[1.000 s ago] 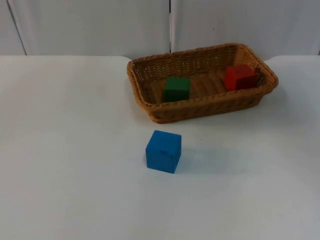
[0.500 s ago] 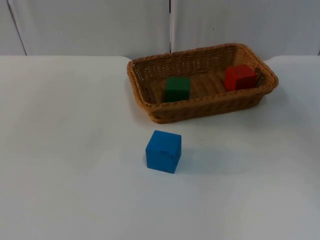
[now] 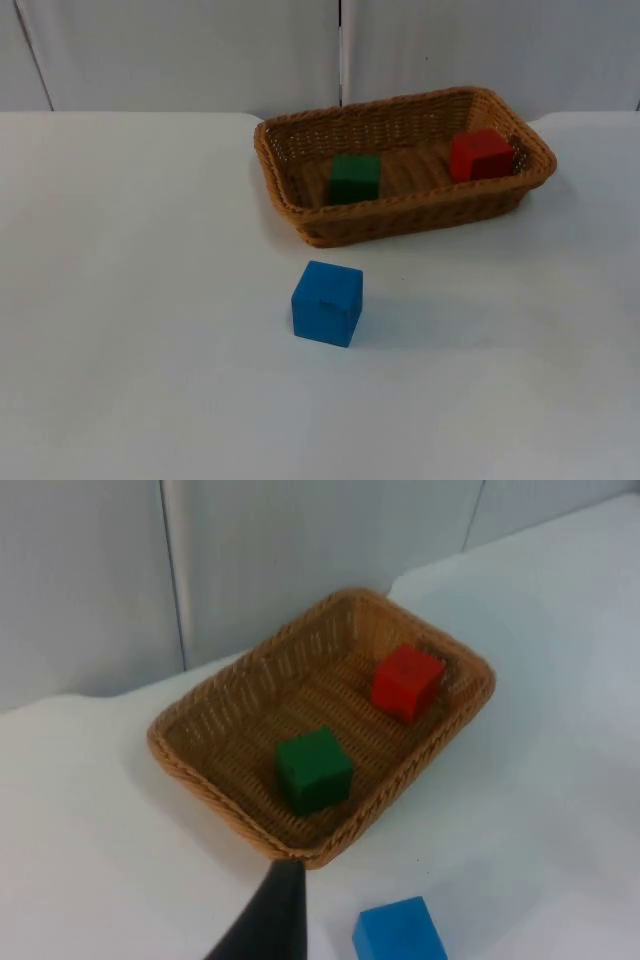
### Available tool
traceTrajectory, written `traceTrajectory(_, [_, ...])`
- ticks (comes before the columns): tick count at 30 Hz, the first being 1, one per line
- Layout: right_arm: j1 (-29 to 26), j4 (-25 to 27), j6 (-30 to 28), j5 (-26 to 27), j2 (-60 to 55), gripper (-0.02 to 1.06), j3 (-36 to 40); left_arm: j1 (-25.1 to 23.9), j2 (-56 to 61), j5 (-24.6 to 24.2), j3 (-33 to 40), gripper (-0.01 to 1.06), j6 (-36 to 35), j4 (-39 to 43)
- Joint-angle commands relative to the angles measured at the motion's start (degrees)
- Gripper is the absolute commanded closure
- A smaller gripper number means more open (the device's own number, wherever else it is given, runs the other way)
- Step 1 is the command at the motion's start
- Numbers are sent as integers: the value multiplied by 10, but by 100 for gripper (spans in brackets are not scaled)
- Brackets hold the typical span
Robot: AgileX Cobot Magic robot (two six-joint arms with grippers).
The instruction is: Pick up one cube with each hand and place exactly two cubes into the same basket, leaving the remaining cube outside.
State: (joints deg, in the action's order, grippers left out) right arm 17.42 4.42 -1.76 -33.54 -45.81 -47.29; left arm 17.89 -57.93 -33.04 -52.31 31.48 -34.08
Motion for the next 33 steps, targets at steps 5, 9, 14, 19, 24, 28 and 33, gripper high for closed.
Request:
traceTrajectory(5, [0,36,-41,-24,68,39,12,0,95,3,62,3,-14,1])
traceTrajectory(9, [0,39,-42,-60,102,39,12,0,147,-1,94,3,-22,2])
traceTrajectory(14, [0,38,-55,-104,169,39,19,0,226,-41,114,3,-35,11])
traceTrajectory(19, [0,38,-57,-143,240,39,38,0,290,-63,138,3,-85,44])
traceTrajectory(24, [0,38,-57,-180,316,39,69,0,359,-95,155,3,-128,72])
traceTrajectory(28, [0,41,-57,-205,372,39,90,0,414,-116,166,3,-160,114])
traceTrajectory(33, [0,50,-57,-235,438,39,105,0,485,-158,178,3,-218,184])
